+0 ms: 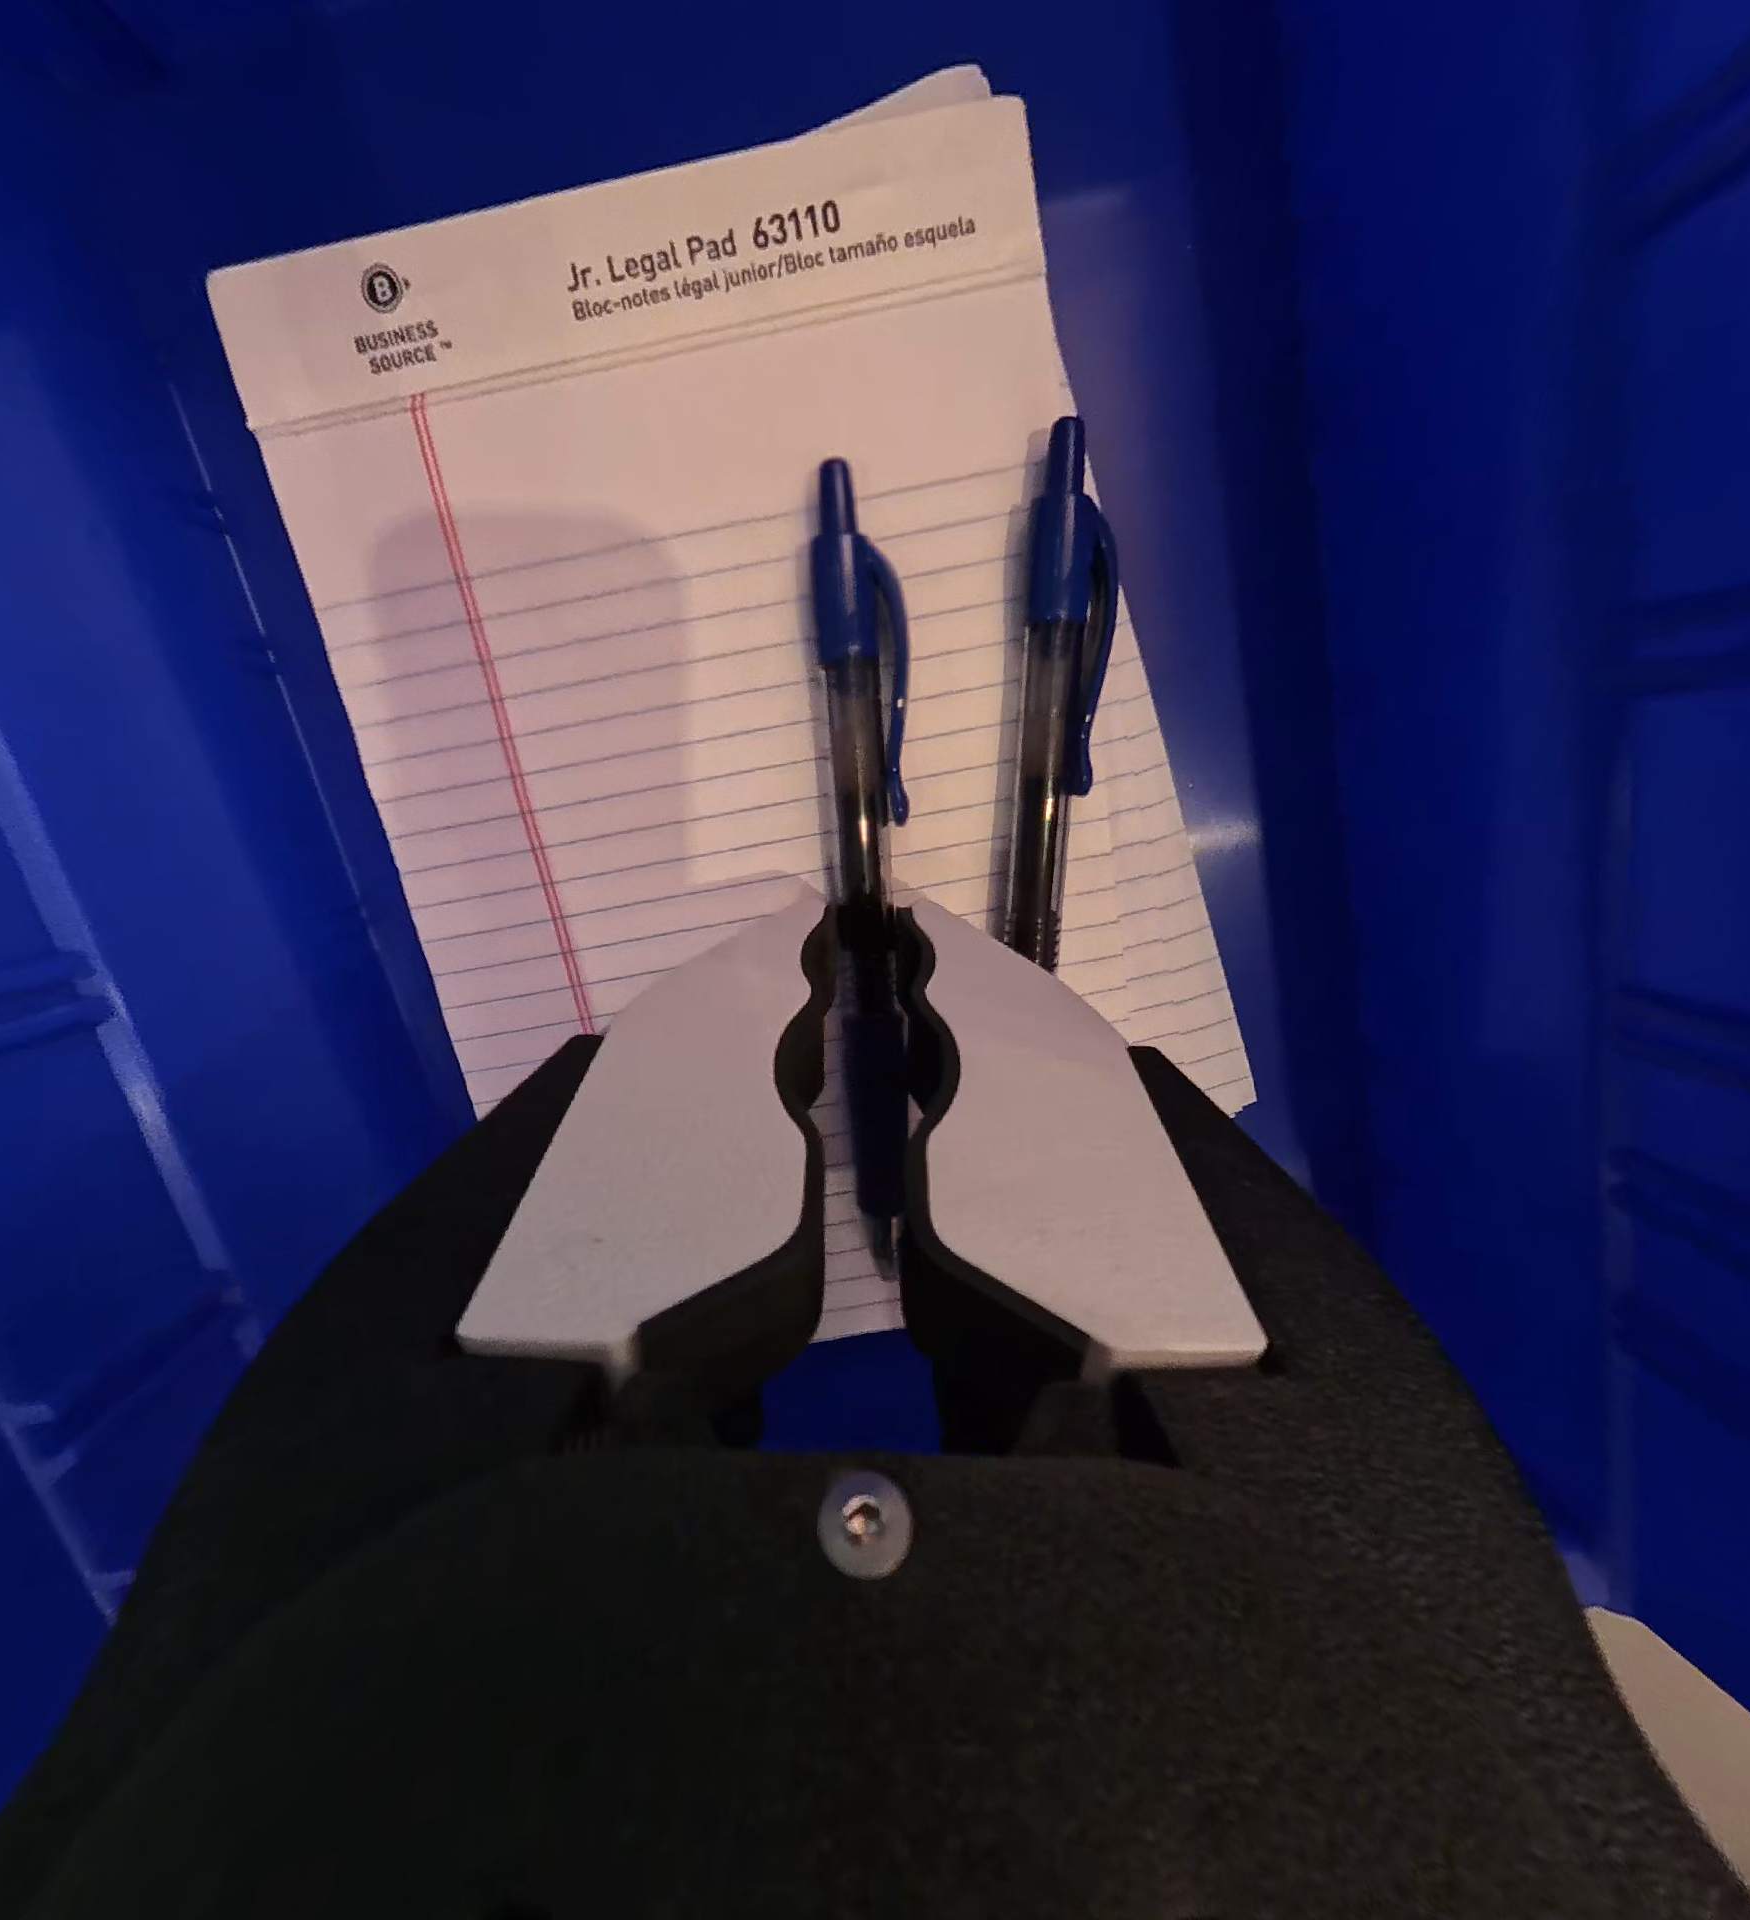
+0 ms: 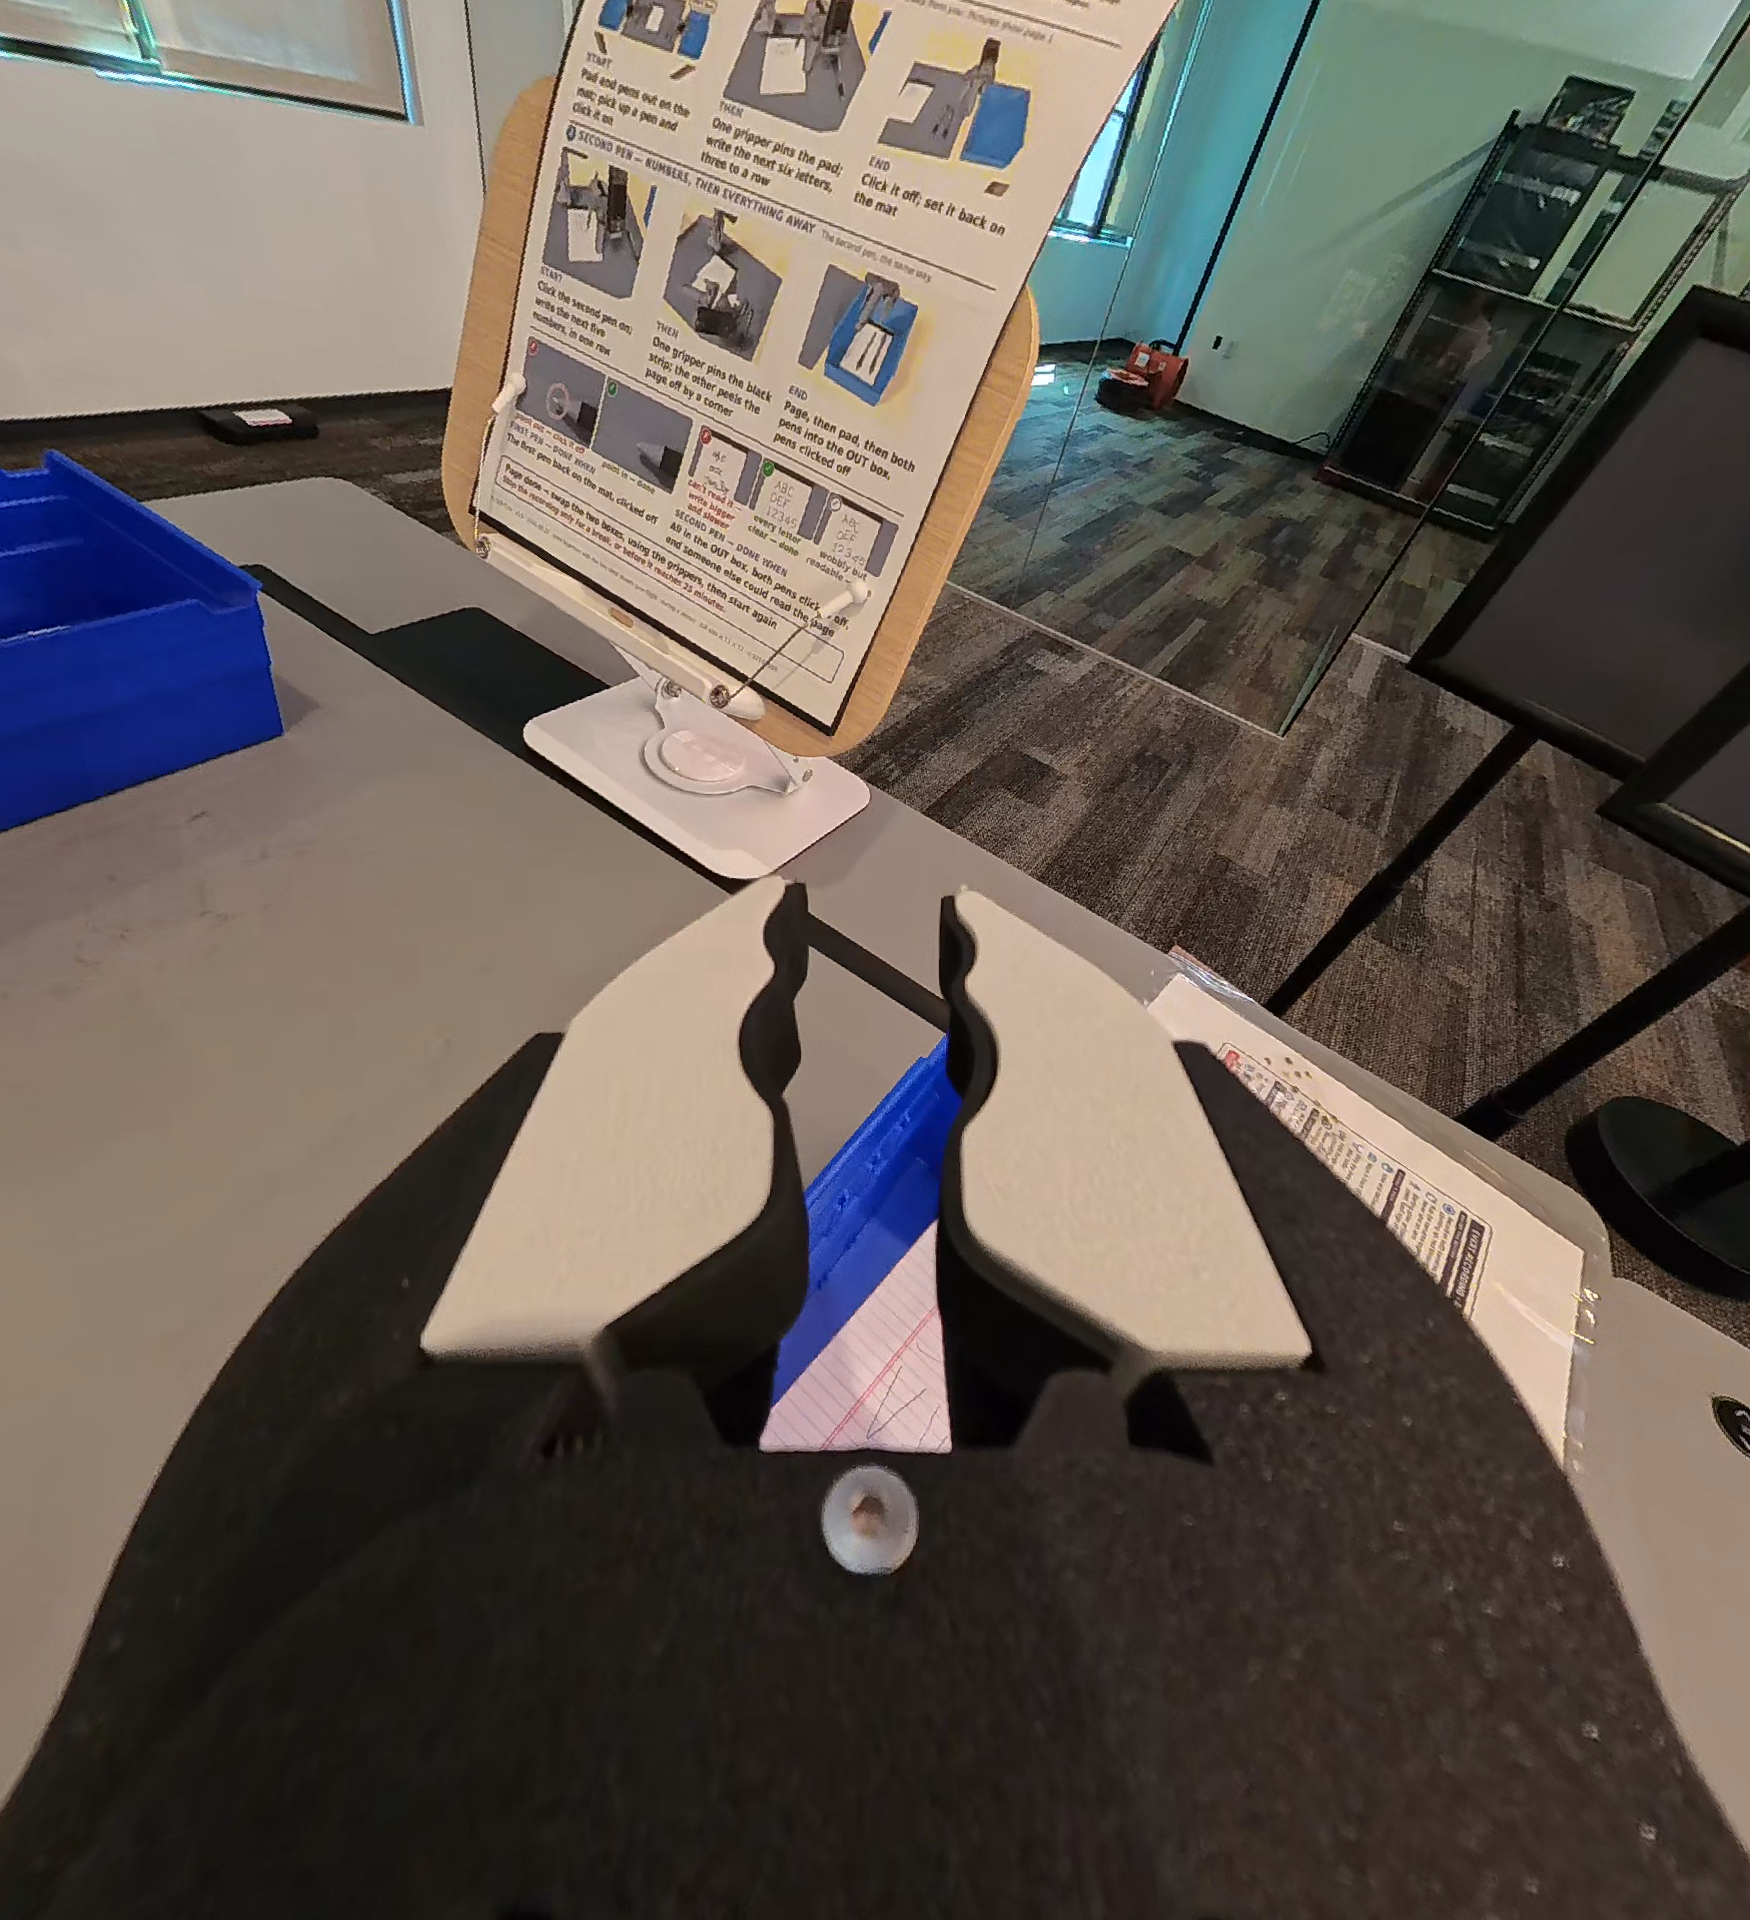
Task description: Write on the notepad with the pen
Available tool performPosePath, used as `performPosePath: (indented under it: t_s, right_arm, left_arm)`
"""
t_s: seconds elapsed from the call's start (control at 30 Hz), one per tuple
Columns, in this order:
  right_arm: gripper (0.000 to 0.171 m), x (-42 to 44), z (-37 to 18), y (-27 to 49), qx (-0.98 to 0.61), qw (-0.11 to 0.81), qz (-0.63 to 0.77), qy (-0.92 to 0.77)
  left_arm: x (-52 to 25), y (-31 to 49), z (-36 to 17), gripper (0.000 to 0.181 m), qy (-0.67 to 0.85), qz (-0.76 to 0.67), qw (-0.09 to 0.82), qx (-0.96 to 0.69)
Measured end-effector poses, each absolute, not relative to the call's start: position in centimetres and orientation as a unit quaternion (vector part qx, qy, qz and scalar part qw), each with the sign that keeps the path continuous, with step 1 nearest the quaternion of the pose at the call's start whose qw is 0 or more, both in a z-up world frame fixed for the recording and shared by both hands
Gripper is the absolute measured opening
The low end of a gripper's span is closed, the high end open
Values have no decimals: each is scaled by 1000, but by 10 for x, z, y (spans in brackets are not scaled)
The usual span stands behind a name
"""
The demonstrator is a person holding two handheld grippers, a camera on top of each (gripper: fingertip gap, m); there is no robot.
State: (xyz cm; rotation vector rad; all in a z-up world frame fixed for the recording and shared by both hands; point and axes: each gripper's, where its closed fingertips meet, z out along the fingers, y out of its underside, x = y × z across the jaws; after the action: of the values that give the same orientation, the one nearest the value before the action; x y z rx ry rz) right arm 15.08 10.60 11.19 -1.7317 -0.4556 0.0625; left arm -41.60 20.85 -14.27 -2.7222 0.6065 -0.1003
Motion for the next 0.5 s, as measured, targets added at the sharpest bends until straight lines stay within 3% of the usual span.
performPosePath:
  t_s: [0.17, 0.3, 0.4, 0.5]
  right_arm:
    - [24, 156, 111, 105, -757, 624, 24, -194]
    - [24, 159, 114, 104, -753, 630, 26, -188]
    - [24, 160, 115, 104, -752, 631, 22, -187]
    - [25, 161, 115, 103, -753, 631, 17, -184]
  left_arm:
    - [-426, 216, -121, 10, 205, 2, 212, -956]
    - [-411, 219, -56, 10, 201, 18, 293, -934]
    - [-342, 200, -8, 10, 226, -49, 332, -914]
    - [-238, 161, -6, 10, 281, -145, 323, -892]
